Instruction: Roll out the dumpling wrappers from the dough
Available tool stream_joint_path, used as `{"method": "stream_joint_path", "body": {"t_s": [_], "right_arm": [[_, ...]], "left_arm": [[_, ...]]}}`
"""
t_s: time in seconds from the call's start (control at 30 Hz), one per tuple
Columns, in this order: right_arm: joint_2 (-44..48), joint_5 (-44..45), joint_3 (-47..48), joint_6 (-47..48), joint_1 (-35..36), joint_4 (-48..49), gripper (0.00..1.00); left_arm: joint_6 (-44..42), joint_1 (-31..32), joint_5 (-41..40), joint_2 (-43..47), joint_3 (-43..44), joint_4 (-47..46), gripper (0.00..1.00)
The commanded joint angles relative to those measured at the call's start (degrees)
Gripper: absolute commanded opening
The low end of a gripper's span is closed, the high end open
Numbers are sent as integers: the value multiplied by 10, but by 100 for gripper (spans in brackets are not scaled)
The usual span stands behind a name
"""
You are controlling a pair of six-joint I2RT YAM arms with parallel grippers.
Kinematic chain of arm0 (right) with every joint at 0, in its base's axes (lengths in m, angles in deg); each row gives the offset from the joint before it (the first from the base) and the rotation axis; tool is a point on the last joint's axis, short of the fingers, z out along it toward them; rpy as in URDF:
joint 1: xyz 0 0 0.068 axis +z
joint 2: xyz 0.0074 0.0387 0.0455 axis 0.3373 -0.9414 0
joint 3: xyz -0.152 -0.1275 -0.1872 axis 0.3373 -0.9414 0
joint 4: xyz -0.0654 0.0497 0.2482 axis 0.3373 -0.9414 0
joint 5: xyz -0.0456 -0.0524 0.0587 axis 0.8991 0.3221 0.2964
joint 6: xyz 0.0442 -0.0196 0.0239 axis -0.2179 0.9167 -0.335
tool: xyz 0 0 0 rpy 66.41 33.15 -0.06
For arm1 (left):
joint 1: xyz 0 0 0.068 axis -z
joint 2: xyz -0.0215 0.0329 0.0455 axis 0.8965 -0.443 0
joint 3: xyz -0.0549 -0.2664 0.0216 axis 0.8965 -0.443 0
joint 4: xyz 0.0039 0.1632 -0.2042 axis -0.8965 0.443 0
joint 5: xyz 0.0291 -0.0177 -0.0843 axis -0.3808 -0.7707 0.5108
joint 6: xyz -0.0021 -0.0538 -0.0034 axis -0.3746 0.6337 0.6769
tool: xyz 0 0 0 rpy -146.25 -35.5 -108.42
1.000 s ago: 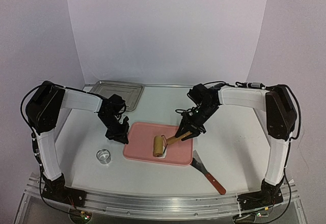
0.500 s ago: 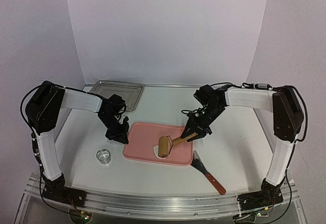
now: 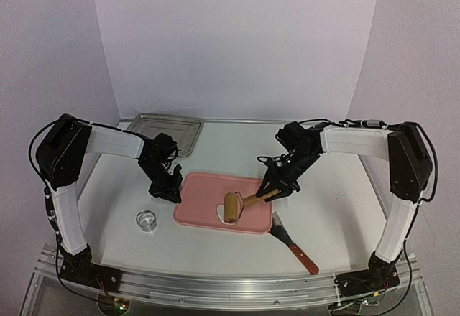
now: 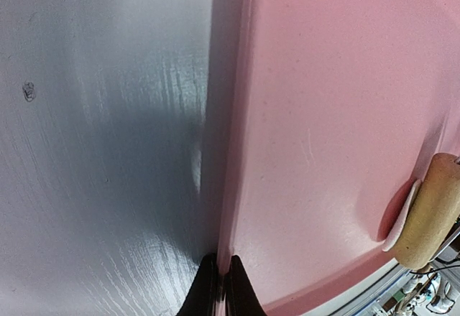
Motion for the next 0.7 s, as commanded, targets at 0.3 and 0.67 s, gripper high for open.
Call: {"method": "stream_joint_path", "body": {"t_s": [0.3,0.67], "right_arm": [[-124,192,27,7,29,-174,0],[-37,202,-129,6,24,-179,0]], "left_arm": [[36,-2,-31,-13,0,7,0],[38,-3,-32,-15,1,6,0]]}}
